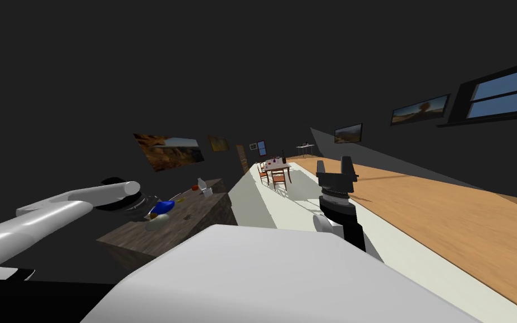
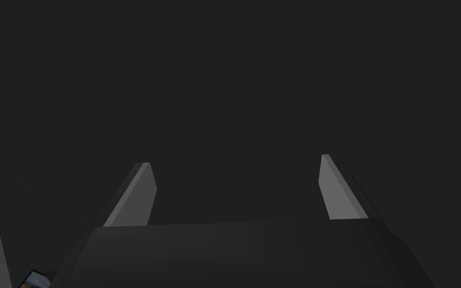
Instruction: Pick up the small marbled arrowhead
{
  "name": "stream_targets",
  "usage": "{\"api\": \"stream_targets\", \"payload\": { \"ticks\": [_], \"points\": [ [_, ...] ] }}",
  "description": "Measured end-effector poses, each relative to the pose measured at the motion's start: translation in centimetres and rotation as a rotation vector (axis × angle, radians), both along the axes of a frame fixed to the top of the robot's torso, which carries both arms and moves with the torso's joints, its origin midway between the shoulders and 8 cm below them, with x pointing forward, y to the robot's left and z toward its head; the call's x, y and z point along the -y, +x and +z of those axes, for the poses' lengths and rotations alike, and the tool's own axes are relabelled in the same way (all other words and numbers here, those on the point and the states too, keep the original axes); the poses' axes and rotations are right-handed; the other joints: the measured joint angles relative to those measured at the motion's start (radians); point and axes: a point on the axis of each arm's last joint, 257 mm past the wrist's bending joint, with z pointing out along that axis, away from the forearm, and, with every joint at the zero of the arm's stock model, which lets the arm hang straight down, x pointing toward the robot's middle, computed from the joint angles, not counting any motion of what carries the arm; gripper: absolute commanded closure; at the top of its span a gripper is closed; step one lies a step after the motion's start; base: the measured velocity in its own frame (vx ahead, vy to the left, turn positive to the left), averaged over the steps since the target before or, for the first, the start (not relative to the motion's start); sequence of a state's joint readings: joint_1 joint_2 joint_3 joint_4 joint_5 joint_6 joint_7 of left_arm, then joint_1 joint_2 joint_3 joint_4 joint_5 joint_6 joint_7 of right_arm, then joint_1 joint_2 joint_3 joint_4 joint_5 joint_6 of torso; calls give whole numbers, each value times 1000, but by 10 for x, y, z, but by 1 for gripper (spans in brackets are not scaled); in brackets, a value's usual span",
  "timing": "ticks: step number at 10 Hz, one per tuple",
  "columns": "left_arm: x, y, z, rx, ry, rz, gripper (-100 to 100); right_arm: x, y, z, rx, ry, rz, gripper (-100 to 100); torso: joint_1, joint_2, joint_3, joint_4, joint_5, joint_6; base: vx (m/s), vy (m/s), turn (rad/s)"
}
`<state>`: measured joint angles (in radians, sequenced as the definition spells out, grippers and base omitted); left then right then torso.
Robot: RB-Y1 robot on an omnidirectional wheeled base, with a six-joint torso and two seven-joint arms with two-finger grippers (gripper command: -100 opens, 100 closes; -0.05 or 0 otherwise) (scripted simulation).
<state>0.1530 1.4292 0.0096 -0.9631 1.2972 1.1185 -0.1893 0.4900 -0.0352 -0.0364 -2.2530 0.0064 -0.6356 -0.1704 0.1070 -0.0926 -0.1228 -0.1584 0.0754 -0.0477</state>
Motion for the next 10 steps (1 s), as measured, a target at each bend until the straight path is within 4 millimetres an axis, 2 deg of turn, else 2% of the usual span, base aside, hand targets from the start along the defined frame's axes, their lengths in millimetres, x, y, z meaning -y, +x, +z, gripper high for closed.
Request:
{"api": "stream_targets", "payload": {
  "ticks": [3,7,8,9,10],
  "points": [
    [10,7,-29,18,-28,-23,-100,0,0,0,0,0,0,0,2,1,0,0,0,0,-41,78,-79],
    [35,13,-68,58,-67,-65,-100,0,0,0,0,0,0,0,3,-1,0,0,1,0,-30,80,-116],
    [35,14,-68,61,-66,-67,0,0,0,0,0,0,0,0,0,-2,-1,0,0,0,-2,11,-2],
    [35,14,-68,61,-66,-66,-100,0,0,0,0,0,0,0,-3,-3,-1,0,-1,0,-141,-96,70],
    [29,28,-54,99,-49,-78,-100,0,0,0,0,0,0,0,-10,4,2,1,-3,-1,-245,-155,114]
  ]
}}
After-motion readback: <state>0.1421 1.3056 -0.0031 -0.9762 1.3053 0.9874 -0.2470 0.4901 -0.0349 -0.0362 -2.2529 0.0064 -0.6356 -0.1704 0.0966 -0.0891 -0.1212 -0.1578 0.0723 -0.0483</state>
